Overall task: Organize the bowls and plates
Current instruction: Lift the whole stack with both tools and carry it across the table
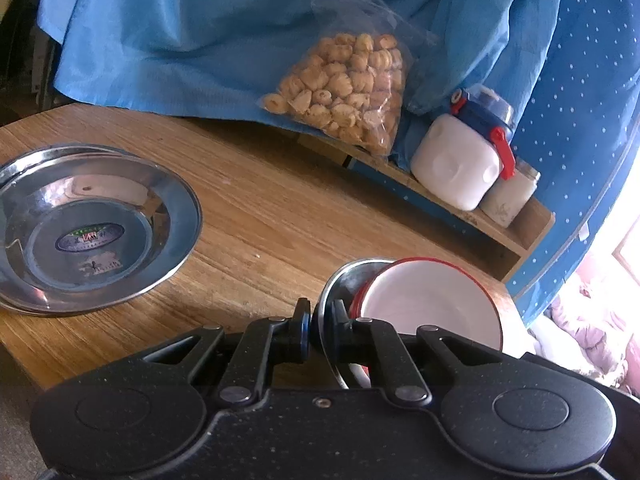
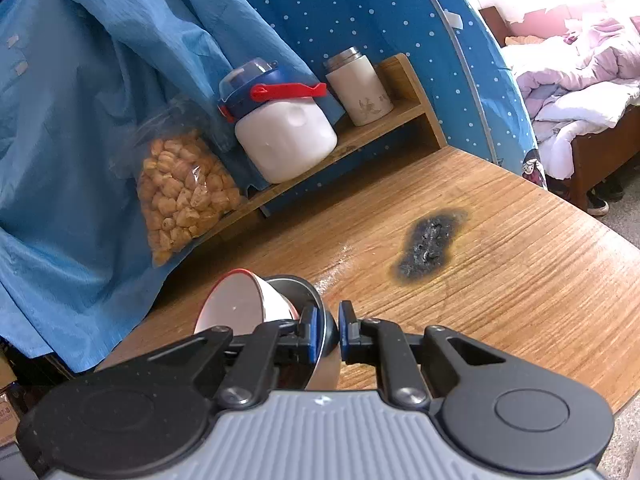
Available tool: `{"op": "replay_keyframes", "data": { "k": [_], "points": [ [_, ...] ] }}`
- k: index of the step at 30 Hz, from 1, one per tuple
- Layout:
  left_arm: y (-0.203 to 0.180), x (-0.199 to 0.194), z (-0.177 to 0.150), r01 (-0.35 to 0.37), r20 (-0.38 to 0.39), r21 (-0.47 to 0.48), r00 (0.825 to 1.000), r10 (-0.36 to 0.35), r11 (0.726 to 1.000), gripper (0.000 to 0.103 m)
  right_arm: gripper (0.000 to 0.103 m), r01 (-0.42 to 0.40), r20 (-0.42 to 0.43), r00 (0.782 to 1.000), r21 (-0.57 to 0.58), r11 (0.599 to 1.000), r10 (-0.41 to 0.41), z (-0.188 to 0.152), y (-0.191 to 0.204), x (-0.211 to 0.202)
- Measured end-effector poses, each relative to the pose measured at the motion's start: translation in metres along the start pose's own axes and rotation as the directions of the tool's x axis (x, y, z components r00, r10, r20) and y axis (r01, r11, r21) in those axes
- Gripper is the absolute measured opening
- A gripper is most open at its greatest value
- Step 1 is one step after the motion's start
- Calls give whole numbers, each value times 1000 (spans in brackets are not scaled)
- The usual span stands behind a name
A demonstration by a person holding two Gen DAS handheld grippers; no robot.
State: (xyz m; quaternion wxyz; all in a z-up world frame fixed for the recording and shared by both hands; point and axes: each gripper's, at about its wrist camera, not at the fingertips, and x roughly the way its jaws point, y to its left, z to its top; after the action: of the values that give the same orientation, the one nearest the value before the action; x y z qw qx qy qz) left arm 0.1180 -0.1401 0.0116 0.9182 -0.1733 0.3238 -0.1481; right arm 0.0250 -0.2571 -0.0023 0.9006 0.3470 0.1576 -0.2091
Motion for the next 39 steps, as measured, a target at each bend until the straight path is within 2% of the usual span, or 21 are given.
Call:
{"op": "replay_keyframes", "data": {
  "k": [21,39],
  "points": [
    [31,-25,32,-58,111,-79,992,67,995,8,14,-128,-25,992,-42,991,127,3,46,12],
    [47,-29,47,-95,133,-120,985,110,988,8,14,-169,-50,985,-71,983,166,5,70,24]
  ]
}}
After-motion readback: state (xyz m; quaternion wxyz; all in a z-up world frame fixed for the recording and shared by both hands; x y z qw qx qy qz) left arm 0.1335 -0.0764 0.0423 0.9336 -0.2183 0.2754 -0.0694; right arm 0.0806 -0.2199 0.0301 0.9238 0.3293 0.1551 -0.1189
